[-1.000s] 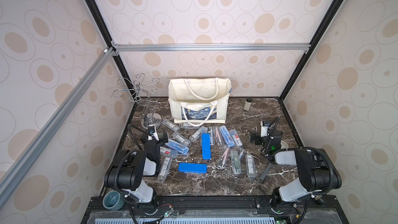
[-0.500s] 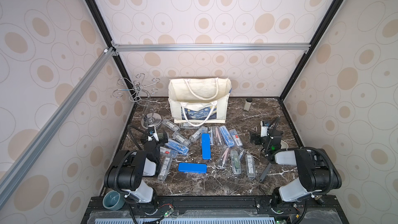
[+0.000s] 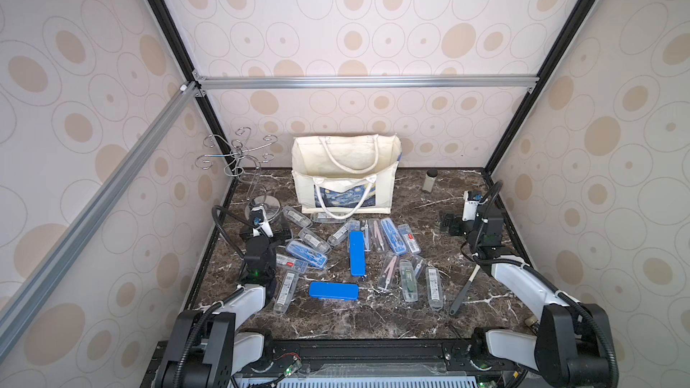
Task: Put the compass set into the canvas bag
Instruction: Pick up the compass set from the compass set.
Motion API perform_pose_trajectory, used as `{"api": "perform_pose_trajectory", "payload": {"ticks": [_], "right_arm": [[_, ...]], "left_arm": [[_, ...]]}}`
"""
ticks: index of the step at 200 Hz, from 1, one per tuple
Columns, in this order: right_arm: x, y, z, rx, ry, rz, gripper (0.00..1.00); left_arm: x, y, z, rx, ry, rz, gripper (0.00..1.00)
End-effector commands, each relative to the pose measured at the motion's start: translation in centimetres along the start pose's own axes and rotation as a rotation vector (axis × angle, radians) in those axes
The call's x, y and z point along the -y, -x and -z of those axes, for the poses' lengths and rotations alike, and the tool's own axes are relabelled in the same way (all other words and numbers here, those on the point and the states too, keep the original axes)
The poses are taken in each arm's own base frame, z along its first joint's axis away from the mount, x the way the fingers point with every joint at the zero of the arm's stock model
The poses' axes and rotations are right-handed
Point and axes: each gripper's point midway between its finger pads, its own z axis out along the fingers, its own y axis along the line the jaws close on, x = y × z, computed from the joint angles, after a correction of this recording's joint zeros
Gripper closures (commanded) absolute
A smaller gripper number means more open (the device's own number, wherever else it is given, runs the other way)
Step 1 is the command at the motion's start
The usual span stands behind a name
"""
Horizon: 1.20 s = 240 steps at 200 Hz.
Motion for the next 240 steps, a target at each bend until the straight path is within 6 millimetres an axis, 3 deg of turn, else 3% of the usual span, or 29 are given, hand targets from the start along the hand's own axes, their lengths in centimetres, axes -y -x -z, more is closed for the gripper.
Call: {"api": "perform_pose_trajectory", "payload": {"ticks": [1, 40, 74, 114, 130, 139, 178, 240], "right_arm": [[-1.3, -2.9, 0.7, -0.172, 0.019, -0.072, 0.0], [-5.7, -2.6, 1.0, -0.223, 0.102, -0.025, 0.0], [-8.3, -2.5, 1.1, -0.263, 0.161, -0.013, 0.0], [-8.4, -2.7, 0.7, -0.278, 0.143, -0.022, 0.0], [-8.2, -2.7, 0.5, -0.281, 0.13, -0.025, 0.0], [-8.2, -2.8, 0.5, -0.286, 0.126, -0.026, 0.0], [-7.4, -3.6, 0.6, -0.306, 0.091, -0.018, 0.0], [-6.6, -5.1, 0.4, -0.329, 0.056, 0.003, 0.0]], "left_arm": [[1.8, -1.5, -0.1, -0.153, -0.005, 0.01, 0.0], [6.2, -3.7, 0.3, -0.302, -0.017, 0.022, 0.0], [11.8, -6.5, 2.7, -0.386, -0.156, 0.163, 0.0], [17.9, -9.2, 5.3, -0.476, -0.264, 0.179, 0.0], [20.2, -9.5, 5.8, -0.487, -0.281, 0.131, 0.0], [20.6, -10.4, 6.2, -0.517, -0.265, 0.083, 0.0], [24.0, -10.7, 7.1, -0.516, -0.297, 0.044, 0.0], [27.1, -12.6, 7.7, -0.576, -0.313, -0.023, 0.0]]}}
